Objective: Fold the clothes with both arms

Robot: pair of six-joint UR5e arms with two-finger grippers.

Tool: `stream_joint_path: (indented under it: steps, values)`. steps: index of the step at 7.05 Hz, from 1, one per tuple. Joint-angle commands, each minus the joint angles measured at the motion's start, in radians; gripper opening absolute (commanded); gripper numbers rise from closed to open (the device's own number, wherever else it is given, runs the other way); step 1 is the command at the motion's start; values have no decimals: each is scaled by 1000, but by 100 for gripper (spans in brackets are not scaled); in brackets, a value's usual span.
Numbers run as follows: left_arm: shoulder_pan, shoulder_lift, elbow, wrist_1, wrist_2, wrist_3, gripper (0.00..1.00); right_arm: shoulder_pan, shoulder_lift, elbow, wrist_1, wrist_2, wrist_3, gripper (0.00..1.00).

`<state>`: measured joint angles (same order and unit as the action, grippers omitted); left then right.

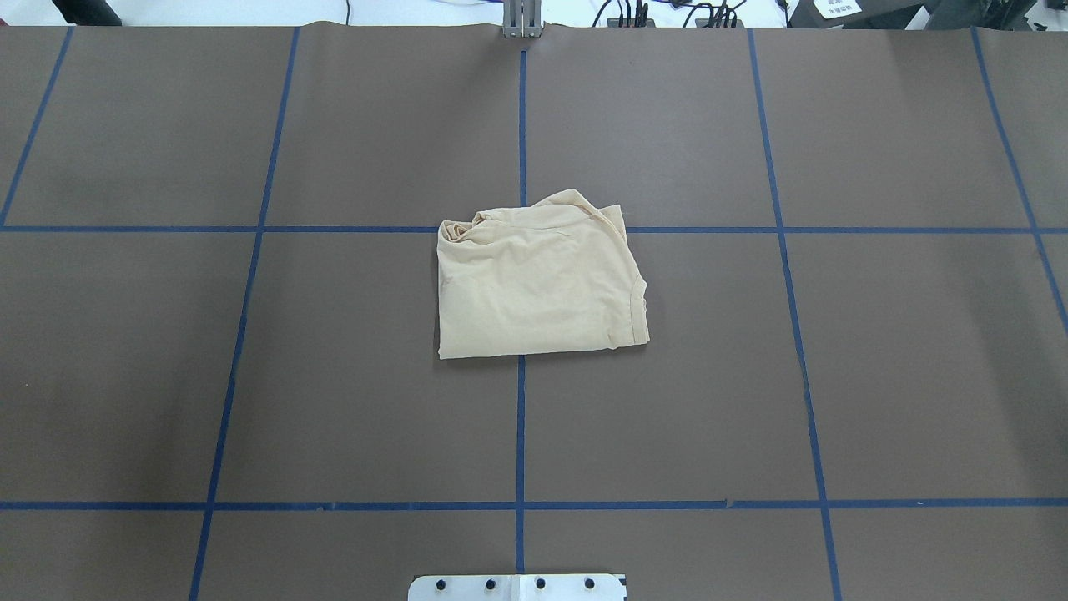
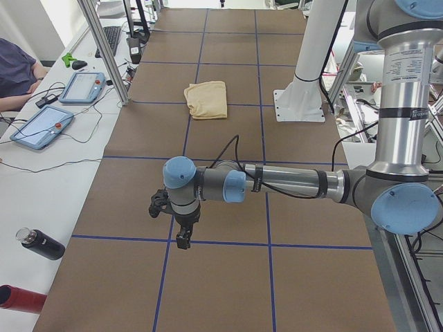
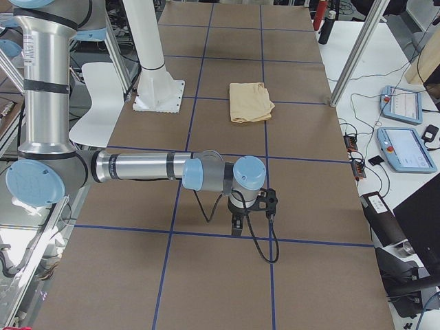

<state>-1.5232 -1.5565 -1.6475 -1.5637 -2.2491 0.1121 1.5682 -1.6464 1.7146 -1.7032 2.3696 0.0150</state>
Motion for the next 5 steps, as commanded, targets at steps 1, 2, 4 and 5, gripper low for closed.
stream_joint_path:
  steps: [1, 2, 4, 5]
  values:
    - [0, -2, -3, 1, -7, -2, 99, 19, -6, 38, -65, 3, 0, 100]
    - [0, -1, -2, -1, -10, -12, 99, 19, -6, 40, -66, 2, 2, 100]
    - [0, 1, -2, -3, -10, -104, 99, 21, -7, 39, -66, 0, 8, 100]
    - [0, 3, -2, -13, -9, -107, 99, 19, -9, 39, -66, 0, 29, 100]
